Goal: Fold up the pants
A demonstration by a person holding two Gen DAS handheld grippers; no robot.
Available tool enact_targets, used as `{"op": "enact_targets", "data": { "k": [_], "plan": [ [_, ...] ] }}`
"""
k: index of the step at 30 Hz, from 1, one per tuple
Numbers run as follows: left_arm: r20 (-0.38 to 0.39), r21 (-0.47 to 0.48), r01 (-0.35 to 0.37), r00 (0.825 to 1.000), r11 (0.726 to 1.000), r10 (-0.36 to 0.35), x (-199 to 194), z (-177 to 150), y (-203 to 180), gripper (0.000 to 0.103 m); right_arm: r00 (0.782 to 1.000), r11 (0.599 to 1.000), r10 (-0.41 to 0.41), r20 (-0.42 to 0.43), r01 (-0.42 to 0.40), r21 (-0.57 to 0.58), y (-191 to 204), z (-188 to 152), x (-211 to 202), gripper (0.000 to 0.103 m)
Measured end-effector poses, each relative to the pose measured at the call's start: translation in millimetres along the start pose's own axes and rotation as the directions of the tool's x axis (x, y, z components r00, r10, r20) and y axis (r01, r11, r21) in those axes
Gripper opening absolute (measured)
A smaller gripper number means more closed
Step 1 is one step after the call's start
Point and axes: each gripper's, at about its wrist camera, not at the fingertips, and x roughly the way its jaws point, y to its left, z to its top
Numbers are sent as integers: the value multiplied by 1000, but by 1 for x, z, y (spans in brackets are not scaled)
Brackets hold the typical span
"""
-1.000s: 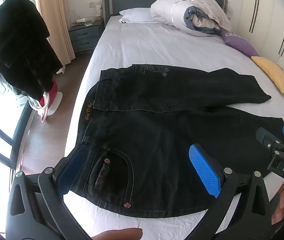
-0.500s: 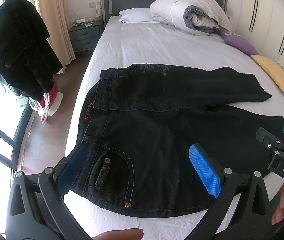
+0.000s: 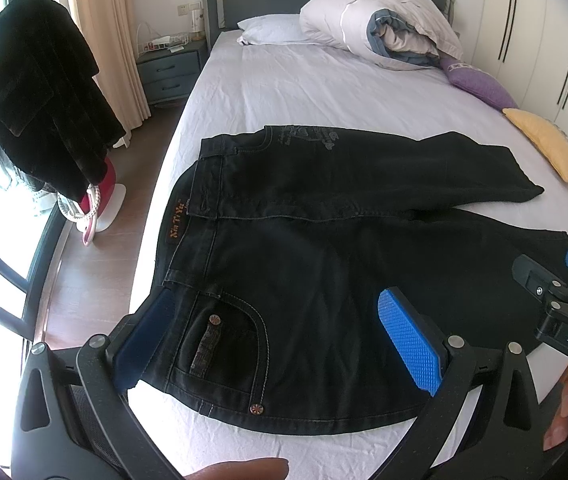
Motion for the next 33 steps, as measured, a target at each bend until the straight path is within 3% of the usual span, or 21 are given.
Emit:
{"op": "enact_targets", "data": {
  "k": [33],
  "plan": [
    [-7,0,-2,1000,1000,2,5,-5,1,103,1000,1000,4,-5,-4,1,2,-6,2,103]
  ]
}}
